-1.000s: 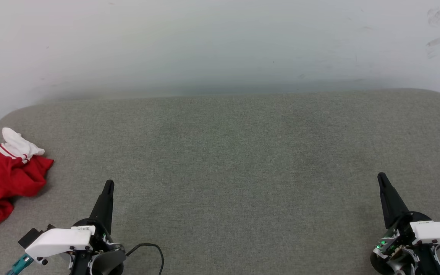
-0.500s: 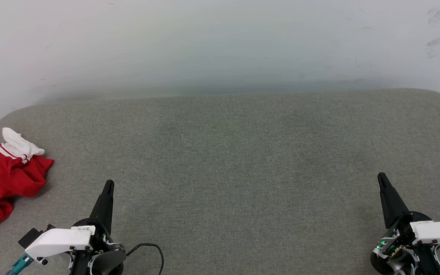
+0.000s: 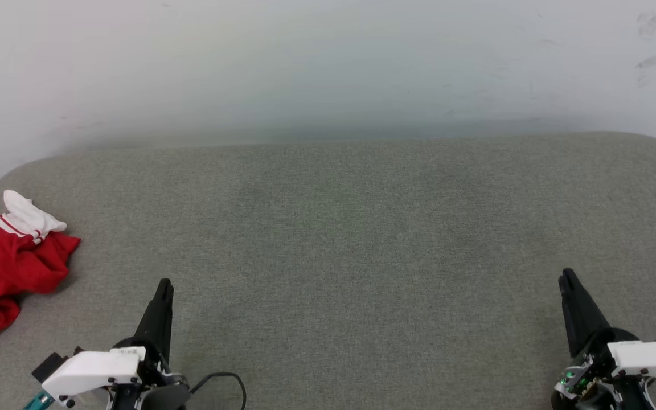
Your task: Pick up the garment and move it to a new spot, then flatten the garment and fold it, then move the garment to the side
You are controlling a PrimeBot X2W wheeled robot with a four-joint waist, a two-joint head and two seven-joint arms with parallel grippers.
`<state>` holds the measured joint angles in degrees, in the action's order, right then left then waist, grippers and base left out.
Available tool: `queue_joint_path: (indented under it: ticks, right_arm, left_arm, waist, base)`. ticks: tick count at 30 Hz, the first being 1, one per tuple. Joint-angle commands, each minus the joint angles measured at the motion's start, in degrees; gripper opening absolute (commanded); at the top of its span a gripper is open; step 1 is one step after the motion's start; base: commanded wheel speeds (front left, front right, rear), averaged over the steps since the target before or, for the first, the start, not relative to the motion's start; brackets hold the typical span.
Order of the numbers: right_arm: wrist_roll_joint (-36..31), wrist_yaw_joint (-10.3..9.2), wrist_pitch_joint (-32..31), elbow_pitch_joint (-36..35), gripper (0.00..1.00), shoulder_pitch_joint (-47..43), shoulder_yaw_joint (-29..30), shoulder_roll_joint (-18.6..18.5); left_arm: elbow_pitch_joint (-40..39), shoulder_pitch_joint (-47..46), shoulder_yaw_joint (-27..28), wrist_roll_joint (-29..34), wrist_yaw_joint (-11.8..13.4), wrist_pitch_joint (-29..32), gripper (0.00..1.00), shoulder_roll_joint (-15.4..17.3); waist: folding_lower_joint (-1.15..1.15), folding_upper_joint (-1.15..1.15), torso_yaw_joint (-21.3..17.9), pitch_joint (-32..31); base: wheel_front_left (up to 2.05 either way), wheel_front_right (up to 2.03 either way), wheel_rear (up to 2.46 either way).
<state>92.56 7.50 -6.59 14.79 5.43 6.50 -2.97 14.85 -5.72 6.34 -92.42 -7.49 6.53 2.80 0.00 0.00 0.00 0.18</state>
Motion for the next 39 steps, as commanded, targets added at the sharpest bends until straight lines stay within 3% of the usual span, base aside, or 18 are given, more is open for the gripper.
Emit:
queue_joint_path:
  ticks: [1, 8, 13, 28, 39]
  right_arm:
    - [-0.02, -0.01, 0.03, 0.54, 1.0, -0.57, 0.0, 0.0]
    - [-2.08, -0.01, 2.04, 0.09, 1.0, -1.29, 0.07, 0.02]
    - [-6.02, -0.01, 3.44, -0.97, 1.0, -1.43, 0.59, 0.02]
    - [-26.29, -0.01, 7.2, -8.34, 1.0, -2.31, -0.07, 0.03]
    - [-39.06, -0.01, 9.38, -10.75, 1.0, -3.67, -1.99, 0.04]
  left_arm:
    - [0.5, 0.52, -0.08, 0.01, 0.01, -0.11, 1.0, -0.04]
    - [-0.91, 1.22, 0.06, 1.91, 0.01, -2.1, 1.0, -0.05]
    - [-2.19, 1.16, 0.79, 6.81, 0.44, -3.49, 1.0, -0.03]
    - [-8.56, 1.76, -1.42, 26.64, 6.75, -7.22, 1.0, 0.0]
    - [-10.42, 2.53, -3.59, 37.92, 9.55, -9.39, 1.0, 0.03]
  waist:
    - [0.0, 0.0, 0.0, 0.0]
    - [0.0, 0.0, 0.0, 0.05]
    - [0.0, 0.0, 0.01, 0.11]
    - [0.0, 0.0, 0.03, 0.44]
    - [0.0, 0.0, 0.15, 0.53]
  base:
    - [0.0, 0.0, 0.0]
    - [0.0, 0.0, 0.0]
    - [0.0, 0.0, 0.0]
    - [0.0, 0.0, 0.0]
    - [0.0, 0.0, 0.0]
